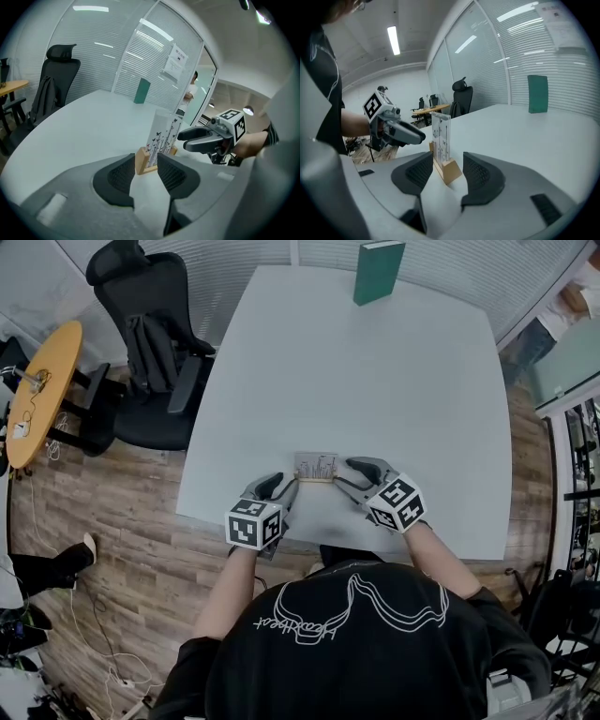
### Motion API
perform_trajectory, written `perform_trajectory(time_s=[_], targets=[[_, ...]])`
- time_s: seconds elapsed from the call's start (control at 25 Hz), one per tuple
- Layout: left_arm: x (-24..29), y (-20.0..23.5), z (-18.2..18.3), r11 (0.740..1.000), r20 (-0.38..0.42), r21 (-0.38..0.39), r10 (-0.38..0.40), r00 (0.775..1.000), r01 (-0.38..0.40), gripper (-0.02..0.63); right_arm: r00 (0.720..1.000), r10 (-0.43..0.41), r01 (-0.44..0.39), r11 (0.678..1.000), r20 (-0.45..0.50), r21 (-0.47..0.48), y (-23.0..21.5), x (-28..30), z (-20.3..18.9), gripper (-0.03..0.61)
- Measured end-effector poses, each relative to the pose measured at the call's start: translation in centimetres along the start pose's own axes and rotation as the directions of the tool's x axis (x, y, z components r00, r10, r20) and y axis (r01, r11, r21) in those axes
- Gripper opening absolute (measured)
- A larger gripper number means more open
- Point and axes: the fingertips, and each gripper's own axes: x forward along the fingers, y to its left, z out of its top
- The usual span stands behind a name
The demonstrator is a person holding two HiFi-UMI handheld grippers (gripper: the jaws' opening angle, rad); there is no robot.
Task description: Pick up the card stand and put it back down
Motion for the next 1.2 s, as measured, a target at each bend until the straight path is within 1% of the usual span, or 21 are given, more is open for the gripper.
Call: perform_trajectory(time_s=[0.08,0.16,0.28,0.36,0.52,0.72,0.84,0.96,1.04,1.12,1.2], targets=[[-1.0,-0.6,0.5,1.000,0.033,-0.015,-0.013,0.999,0.013,0.137,0.998,0.004,-0.009,0.997,0.063,0.072,0.2,-1.3,1.1,0.198],[-2.1,-1.4,1.0,0.999,0.062,-0.019,-0.029,0.998,0.031,0.137,0.992,0.006,-0.021,0.992,0.123,0.122,0.7,-2.8,2.3,0.194],[-3.9,-2.8,2.0,0.999,0.090,0.012,-0.051,0.995,0.050,0.137,0.979,0.009,-0.042,0.987,0.205,0.156,1.8,-5.1,4.2,0.168],[-5.4,-3.9,3.1,0.998,0.126,0.037,-0.063,0.990,0.059,0.137,0.966,0.013,-0.057,0.984,0.258,0.166,2.8,-6.7,5.4,0.142],[-8.6,-6.9,4.9,0.992,0.213,0.071,-0.115,0.970,0.102,0.137,0.948,0.006,-0.056,0.988,0.320,0.146,5.1,-9.3,6.7,0.093],[-11.8,-10.9,6.2,0.977,0.273,0.102,-0.209,0.939,0.187,0.129,0.919,0.034,-0.089,0.988,0.392,0.123,8.3,-12.1,8.2,0.021],[-13.4,-12.7,6.2,0.969,0.304,0.099,-0.246,0.920,0.227,0.095,0.902,0.063,-0.113,0.989,0.426,0.093,10.3,-13.2,8.5,0.011],[-14.8,-14.4,5.8,0.963,0.315,0.126,-0.265,0.911,0.237,0.054,0.902,0.073,-0.113,0.991,0.425,0.071,11.8,-14.0,8.3,0.010],[-15.5,-15.4,5.5,0.957,0.314,0.148,-0.283,0.906,0.248,0.037,0.892,0.102,-0.150,0.986,0.440,0.076,12.9,-14.6,8.3,0.009],[-16.1,-16.3,5.3,0.950,0.310,0.154,-0.307,0.900,0.271,0.026,0.880,0.134,-0.196,0.976,0.455,0.091,13.9,-15.0,8.6,0.009],[-16.6,-17.1,5.2,0.943,0.311,0.161,-0.329,0.892,0.291,0.018,0.877,0.157,-0.221,0.971,0.455,0.092,15.0,-15.2,8.7,0.009]])
